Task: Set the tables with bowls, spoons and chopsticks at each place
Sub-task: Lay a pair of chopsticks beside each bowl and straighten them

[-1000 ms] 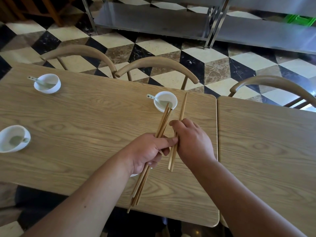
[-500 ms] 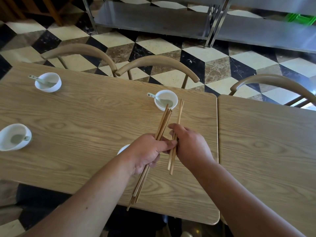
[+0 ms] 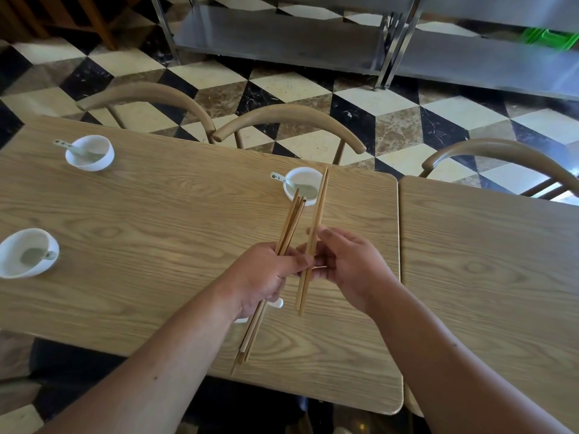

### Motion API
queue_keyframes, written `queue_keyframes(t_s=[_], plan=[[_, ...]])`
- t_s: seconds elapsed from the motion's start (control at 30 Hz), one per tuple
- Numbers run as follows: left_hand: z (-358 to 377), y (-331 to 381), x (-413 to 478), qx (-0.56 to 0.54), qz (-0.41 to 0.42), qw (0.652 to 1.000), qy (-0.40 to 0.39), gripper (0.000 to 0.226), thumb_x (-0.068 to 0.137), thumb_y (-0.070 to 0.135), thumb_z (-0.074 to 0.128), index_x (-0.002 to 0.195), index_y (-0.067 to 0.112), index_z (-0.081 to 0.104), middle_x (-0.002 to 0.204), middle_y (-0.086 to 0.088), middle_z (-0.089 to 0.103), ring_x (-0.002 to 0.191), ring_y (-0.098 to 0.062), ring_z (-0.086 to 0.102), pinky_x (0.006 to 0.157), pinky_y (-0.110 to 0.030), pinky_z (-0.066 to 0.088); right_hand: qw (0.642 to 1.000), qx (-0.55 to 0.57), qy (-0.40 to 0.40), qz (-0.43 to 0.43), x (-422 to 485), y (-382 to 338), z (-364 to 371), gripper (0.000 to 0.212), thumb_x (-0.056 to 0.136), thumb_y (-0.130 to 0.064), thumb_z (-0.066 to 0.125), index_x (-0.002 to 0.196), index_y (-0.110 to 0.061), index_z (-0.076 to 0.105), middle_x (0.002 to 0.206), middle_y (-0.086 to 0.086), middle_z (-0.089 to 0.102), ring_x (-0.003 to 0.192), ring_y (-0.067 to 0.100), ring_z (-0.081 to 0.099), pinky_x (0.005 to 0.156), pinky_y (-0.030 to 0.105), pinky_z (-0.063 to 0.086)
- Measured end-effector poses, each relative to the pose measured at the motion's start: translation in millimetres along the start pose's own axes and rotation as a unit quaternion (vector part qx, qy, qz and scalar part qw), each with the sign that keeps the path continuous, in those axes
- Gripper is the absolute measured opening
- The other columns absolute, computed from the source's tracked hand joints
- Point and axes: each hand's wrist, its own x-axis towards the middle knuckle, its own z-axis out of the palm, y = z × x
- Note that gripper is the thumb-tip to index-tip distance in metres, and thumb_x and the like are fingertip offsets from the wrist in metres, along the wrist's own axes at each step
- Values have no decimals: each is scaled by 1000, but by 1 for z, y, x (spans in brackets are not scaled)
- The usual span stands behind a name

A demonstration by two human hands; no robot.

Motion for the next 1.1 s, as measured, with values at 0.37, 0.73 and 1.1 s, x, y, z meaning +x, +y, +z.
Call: queue_keyframes(t_s=[0.37, 0.73, 1.1], plan=[[-2, -11, 4, 43, 24, 996, 76, 27, 98, 42, 73, 93, 16, 81, 86, -1, 83, 37, -5, 37, 45, -23, 29, 998, 50, 5, 30, 11, 4, -3, 12, 100, -13, 70, 101, -3, 78, 77, 11, 69, 66, 20, 65, 58, 28, 57], [-32, -29, 3, -95, 22, 991, 95, 32, 102, 40, 69, 84, 13, 70, 62, 4, 47, 39, -5, 29, 36, -21, 22, 964, -216, 80, 130, 39, 117, -27, 19, 94, 0, 74, 76, -3, 76, 70, 13, 72, 58, 19, 66, 63, 35, 65], [-51, -48, -3, -79, 25, 992, 94, 31, 102, 40, 67, 89, 13, 70, 61, 5, 45, 39, -7, 27, 38, -22, 23, 884, -444, 118, 90, 57, 163, 3, 10, 84, -14, 74, 80, -6, 70, 72, 11, 78, 77, 33, 76, 72, 43, 64]])
